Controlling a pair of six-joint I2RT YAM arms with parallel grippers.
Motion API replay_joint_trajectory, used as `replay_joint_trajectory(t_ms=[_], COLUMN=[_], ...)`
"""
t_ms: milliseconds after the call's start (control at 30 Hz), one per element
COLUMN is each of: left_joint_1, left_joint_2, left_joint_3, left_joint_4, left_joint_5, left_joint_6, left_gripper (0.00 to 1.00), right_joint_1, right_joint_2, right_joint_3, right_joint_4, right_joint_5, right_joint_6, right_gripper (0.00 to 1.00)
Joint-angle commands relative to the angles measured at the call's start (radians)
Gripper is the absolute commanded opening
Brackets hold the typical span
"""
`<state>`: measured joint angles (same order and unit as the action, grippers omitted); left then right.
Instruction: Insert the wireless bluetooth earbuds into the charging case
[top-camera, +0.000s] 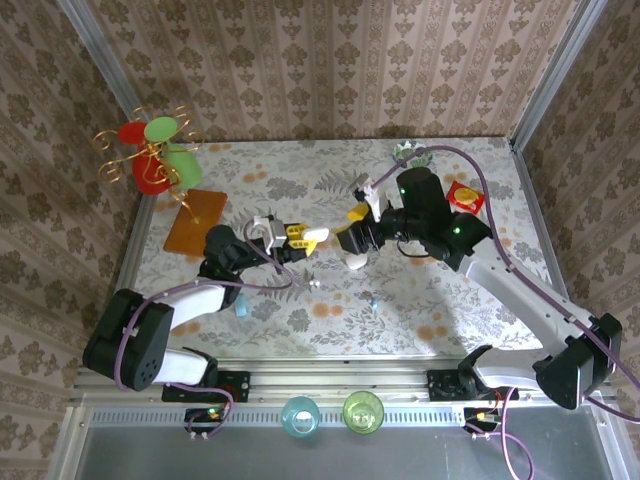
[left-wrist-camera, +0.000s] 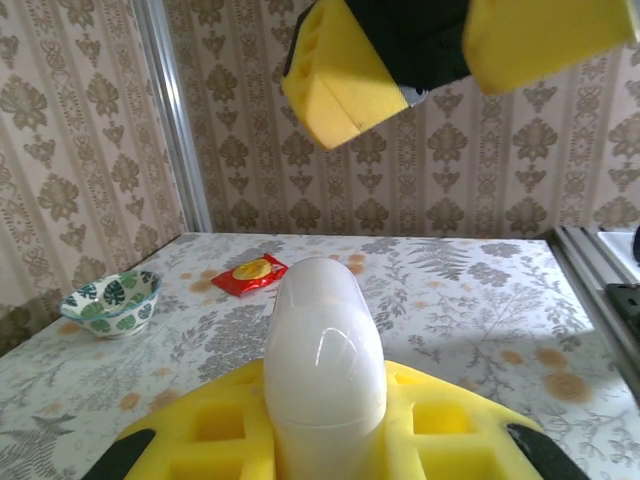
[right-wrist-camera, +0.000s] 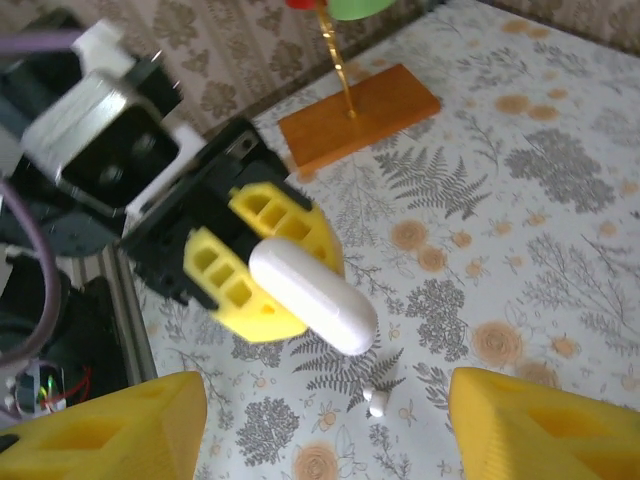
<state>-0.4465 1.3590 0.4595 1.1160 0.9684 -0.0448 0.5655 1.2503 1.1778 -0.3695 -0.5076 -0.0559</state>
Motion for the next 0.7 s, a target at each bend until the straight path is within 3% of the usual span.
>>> replay_joint_trajectory(t_ms=[0, 167, 333, 567, 667], left_joint_1=[0.009, 0.004, 0.0, -0.003, -0.003], left_joint_2=[-0.032, -0.025, -0.017, -0.009, -0.003], left_joint_3=[0.036, 0.044, 0.05, 0.051, 0.052], left_joint_4=[0.055, 0.069, 0.096, 0.102, 0.107], left_joint_5=[0.12, 0.145, 0.17, 0.196, 0.197], left_joint_6=[-0.051, -0.069, -0.092, -0.103, -0.106], left_gripper=[0.0, 0.0, 0.0, 0.0, 0.0], right_joint_1=[-0.003, 0.006, 0.025, 0.03, 0.03], right_joint_2=[-0.002, 0.057, 0.121, 0.208, 0.223], right_joint_3=[-0.019, 0.031, 0.066, 0.117, 0.127], right_joint_4=[0.068, -0.064, -0.091, -0.1, -0.106], right_joint_5=[-0.112, -0.239, -0.217, -0.24, -0.259], right_joint_6=[-0.269, -0.483, -0.571, -0.59, -0.589], right_gripper=[0.66, 0.65, 0.62, 0.49, 0.38])
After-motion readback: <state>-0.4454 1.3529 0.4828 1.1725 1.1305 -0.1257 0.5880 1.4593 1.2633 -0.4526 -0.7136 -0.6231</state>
